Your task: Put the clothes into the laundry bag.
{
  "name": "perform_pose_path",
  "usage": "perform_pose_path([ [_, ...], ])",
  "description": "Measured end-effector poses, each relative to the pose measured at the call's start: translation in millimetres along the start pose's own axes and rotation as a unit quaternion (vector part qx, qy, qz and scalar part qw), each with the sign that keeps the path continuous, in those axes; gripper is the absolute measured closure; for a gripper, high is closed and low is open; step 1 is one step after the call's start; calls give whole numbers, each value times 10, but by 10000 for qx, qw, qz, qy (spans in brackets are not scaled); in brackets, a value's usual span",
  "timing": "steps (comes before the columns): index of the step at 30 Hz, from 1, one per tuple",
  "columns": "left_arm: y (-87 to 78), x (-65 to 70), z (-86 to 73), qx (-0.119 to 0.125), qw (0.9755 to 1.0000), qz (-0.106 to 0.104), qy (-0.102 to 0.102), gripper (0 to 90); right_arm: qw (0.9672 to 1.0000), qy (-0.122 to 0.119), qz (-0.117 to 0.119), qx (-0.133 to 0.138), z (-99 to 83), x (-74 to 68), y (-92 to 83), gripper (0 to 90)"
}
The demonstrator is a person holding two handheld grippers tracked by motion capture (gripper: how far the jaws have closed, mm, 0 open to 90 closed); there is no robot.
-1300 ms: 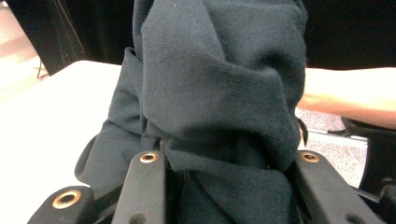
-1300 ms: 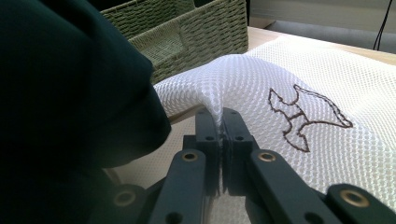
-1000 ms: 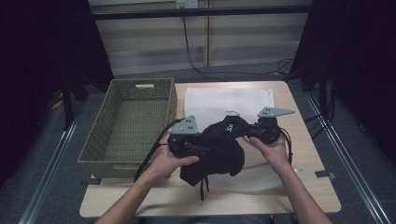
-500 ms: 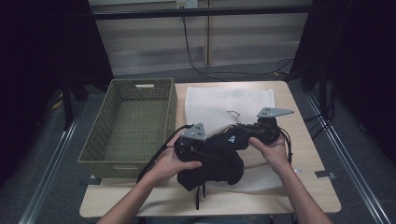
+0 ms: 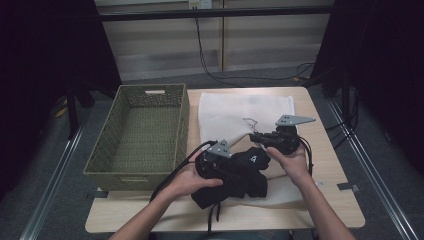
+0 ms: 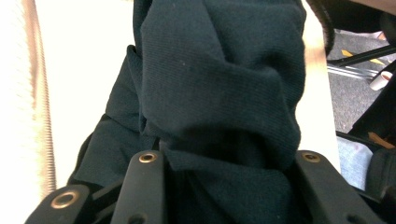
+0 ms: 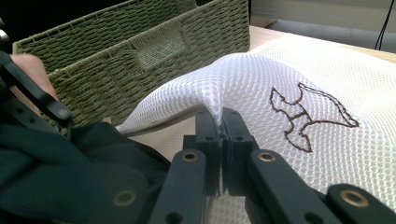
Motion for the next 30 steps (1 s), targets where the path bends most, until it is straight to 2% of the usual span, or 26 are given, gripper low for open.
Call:
perform_pose_path([
  [1,30,6,-3,21,9999,39,-100,618,10000,24,-3,14,4,-2,-3,873],
  [6,140,-27,-27,-247,9992,207,-226,615,10000,-6,4,-6,1,-3,-4,873],
  [7,159,-36,-30,-209,9992,180,-292,615,10000,-3,11,-5,1,-4,-3,873],
  [9,173,-57,-31,-214,9993,145,-274,611,10000,10,10,4,2,-7,-3,873],
  [12,232,-89,-25,-174,9987,219,-419,608,10000,22,10,21,7,-13,-6,873],
  [13,235,-94,-25,-242,9988,229,-366,608,10000,14,9,18,7,-13,-8,873],
  [14,248,-90,-22,-216,9986,249,-408,609,10000,14,9,13,8,-15,-11,873],
  [18,249,-114,-14,-338,9973,460,-458,610,10000,32,0,41,13,-11,-26,873],
  [20,252,-140,-22,-349,9962,470,-643,611,10000,32,7,48,17,-16,-28,873],
  [23,240,-194,-21,-390,9944,580,-795,611,10000,11,22,48,26,-31,-30,873],
  [26,224,-226,18,-347,9929,582,-976,610,10000,4,58,69,44,-44,-31,873],
  [30,208,-231,142,-270,9931,616,-957,611,9999,-28,98,83,75,-77,-28,873],
])
Point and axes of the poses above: each handheld gripper's, and its own axes: y roughly forward along the jaws, z roughly out of its top, x roughly to its right, the point moved 3 cm from there along y, roughly forward along the jaws, and after that the axes turned 6 degrees about -y, right-handed, at the moved point
